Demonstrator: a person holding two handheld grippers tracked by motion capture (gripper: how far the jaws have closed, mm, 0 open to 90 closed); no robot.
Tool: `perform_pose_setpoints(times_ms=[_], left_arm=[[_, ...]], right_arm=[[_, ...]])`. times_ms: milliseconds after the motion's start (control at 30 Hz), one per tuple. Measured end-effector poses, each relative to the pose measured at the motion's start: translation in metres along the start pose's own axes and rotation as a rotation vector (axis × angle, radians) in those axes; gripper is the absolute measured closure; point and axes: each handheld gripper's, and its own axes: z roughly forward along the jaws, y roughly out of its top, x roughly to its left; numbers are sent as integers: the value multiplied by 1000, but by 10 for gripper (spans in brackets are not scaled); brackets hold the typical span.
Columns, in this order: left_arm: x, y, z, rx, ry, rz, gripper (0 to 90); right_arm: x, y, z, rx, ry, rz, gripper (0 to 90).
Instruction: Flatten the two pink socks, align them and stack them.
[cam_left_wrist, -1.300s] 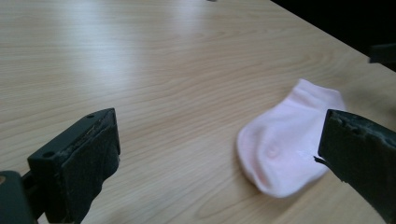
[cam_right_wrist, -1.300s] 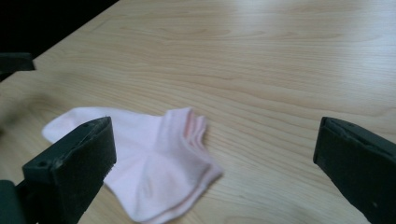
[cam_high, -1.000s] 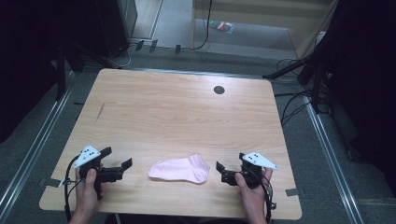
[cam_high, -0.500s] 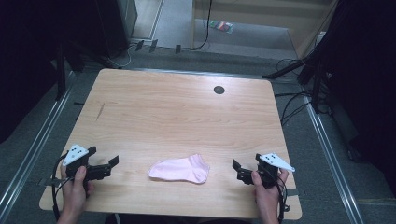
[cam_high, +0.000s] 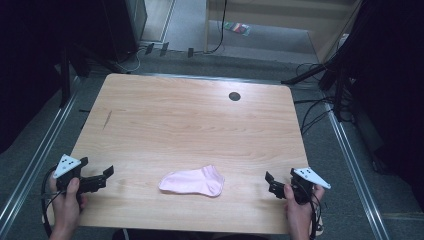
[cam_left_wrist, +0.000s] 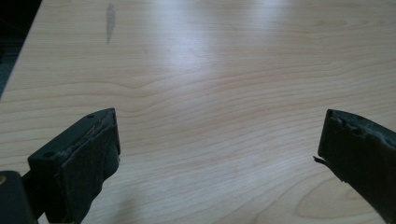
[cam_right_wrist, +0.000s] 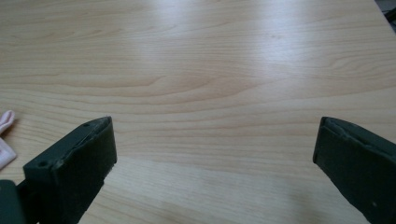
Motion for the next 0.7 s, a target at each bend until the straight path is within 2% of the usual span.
perform_pose_setpoints(times_ms=[300, 500, 700], left_arm=[[12, -3, -7, -8, 23, 3, 0], [13, -6, -9, -5, 26, 25, 0], [9, -8, -4, 10, 37, 47, 0]], right_arm=[[-17, -4, -7, 7, -14, 8, 0], [-26, -7, -15, 16, -25, 9, 0], [-36, -12, -25, 18, -23, 15, 0]])
